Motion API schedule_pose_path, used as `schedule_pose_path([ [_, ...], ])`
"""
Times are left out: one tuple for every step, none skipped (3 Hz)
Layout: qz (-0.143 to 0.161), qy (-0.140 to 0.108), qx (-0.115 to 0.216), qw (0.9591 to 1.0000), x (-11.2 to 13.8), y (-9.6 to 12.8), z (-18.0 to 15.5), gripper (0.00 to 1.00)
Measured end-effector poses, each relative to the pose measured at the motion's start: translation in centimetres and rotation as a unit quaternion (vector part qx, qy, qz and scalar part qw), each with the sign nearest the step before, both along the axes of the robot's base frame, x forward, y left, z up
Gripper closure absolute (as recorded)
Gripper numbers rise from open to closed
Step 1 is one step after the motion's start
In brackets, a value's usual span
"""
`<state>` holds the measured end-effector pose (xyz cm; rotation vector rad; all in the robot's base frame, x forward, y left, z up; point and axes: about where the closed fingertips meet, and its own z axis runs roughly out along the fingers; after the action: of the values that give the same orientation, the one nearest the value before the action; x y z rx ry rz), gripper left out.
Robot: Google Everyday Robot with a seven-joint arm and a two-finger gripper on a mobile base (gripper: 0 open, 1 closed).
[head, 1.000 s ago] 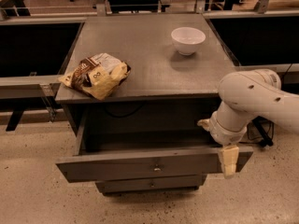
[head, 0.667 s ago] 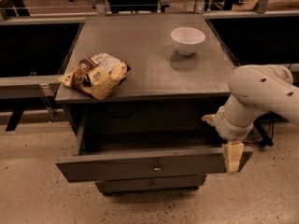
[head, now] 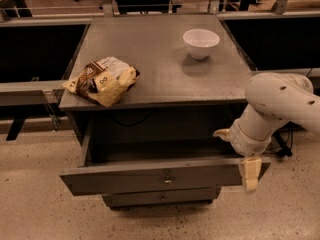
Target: Open top drawer
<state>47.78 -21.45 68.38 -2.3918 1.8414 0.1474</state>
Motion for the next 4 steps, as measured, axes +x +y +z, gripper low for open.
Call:
schedule_pose_path([
  [0.02, 0.027, 0.007, 0.9994, -3.6, -0.1, 0.2, 0.18],
  [0.035, 0.041, 0.013, 0.9985, -6.1, -0.2, 0.9, 0.41],
  [0.044, 0.056, 0.018, 0.9973, -7.5, -0.3, 1.0, 0.64],
  [0.045, 0.057, 0.018, 0.9972, -7.5, -0.3, 1.2, 0.71],
])
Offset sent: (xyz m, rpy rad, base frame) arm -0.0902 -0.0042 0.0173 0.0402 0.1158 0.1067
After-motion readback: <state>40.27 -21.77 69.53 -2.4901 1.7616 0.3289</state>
